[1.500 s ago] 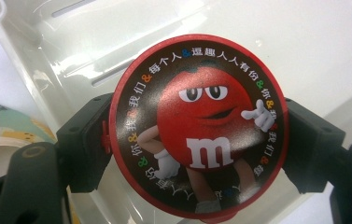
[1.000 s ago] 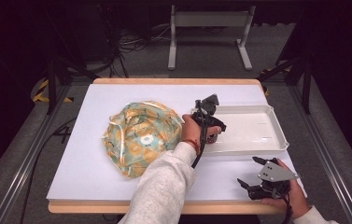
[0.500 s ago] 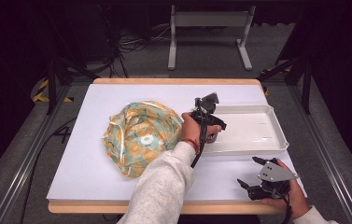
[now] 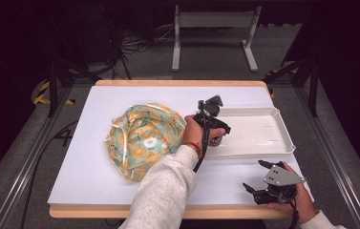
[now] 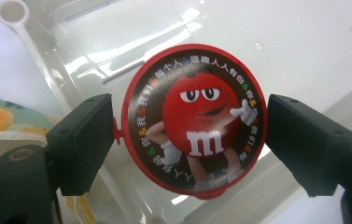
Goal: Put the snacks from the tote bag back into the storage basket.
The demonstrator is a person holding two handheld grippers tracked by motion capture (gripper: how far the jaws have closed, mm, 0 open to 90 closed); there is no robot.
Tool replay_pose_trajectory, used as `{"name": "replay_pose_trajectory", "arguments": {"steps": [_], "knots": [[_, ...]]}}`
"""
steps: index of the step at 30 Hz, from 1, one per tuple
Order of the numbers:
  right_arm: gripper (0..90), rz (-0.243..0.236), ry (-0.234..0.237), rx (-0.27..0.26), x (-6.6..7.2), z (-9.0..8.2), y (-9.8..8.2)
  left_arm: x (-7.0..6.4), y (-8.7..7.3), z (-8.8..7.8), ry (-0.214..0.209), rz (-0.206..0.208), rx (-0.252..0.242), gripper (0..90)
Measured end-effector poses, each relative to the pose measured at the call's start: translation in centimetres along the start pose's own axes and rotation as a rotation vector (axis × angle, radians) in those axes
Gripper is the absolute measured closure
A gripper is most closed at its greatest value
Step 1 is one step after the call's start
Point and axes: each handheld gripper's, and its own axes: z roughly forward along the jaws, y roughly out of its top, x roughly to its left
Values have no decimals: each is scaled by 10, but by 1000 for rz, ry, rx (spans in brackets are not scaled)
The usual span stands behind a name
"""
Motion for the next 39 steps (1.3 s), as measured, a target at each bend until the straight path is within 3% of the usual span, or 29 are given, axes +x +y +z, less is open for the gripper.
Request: {"name": "replay_pose_trajectory", "arguments": {"steps": [10, 22, 33, 39], "knots": [[98, 4, -2, 2, 0, 1, 0, 5, -7, -6, 1, 49, 4, 143], [98, -2, 0, 5, 0, 1, 0, 8, -19, -30, -10, 190, -28, 106], [97, 1, -4, 5, 1, 2, 1, 24, -38, -49, 1, 300, -106, 58], [97, 3, -5, -3, 1, 1, 1, 30, -57, -61, -14, 412, -186, 62]]}}
